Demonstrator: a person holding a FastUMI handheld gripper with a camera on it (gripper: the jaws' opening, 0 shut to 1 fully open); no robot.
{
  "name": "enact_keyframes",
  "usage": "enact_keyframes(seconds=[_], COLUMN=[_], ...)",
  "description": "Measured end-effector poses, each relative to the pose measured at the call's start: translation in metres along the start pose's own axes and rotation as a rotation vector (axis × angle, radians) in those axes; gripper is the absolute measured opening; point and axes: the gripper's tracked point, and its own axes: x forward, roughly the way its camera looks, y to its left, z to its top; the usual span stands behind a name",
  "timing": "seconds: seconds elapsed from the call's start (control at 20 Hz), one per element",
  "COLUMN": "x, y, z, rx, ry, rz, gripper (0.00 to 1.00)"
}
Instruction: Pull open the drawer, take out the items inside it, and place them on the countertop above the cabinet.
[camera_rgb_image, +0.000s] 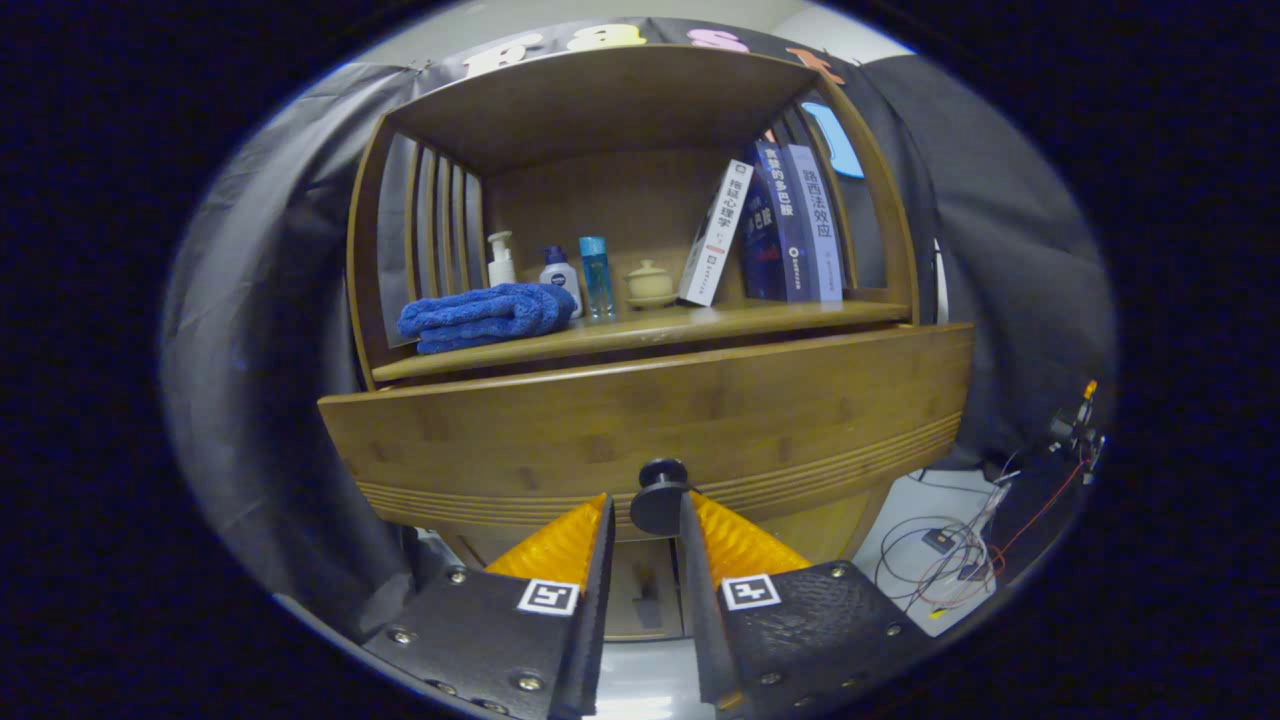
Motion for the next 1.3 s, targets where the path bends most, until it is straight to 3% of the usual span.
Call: enact_keyframes(seconds=[0.15, 0.4, 0.5, 0.6, 0.75, 0.8, 1.2, 1.3], x=[0.0, 0.0, 0.001, 0.004, 0.008, 0.011, 0.032, 0.024], y=[-0.003, 0.001, -0.001, -0.023, -0.011, -0.009, -0.006, -0.006], z=[0.001, 0.001, 0.0, -0.017, -0.015, -0.012, -0.007, -0.008], rx=[0.059, 0.048, 0.093, 0.096, 0.071, 0.059, 0.023, 0.029], ry=[-0.019, -0.005, -0.007, 0.045, 0.056, 0.049, 0.053, 0.06], rz=[-0.01, -0.02, -0.031, -0.133, -0.115, -0.104, -0.05, -0.045], gripper=[0.32, 0.36, 0.51, 0.64, 0.83, 0.82, 0.43, 0.4])
